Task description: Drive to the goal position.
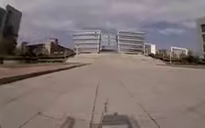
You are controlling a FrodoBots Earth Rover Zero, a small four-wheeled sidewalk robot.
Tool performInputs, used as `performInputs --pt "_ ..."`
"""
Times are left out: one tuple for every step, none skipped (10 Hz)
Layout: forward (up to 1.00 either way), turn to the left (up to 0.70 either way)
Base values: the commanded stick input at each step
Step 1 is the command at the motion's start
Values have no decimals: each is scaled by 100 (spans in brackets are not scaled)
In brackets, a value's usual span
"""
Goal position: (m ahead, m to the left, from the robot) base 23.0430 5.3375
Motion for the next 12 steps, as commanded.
performInputs --pt "100 0" --pt "100 0" --pt "100 0" --pt "100 0" --pt "100 0" --pt "100 0" --pt "100 0" --pt "100 0" --pt "100 0" --pt "100 0" --pt "100 0" --pt "100 0"
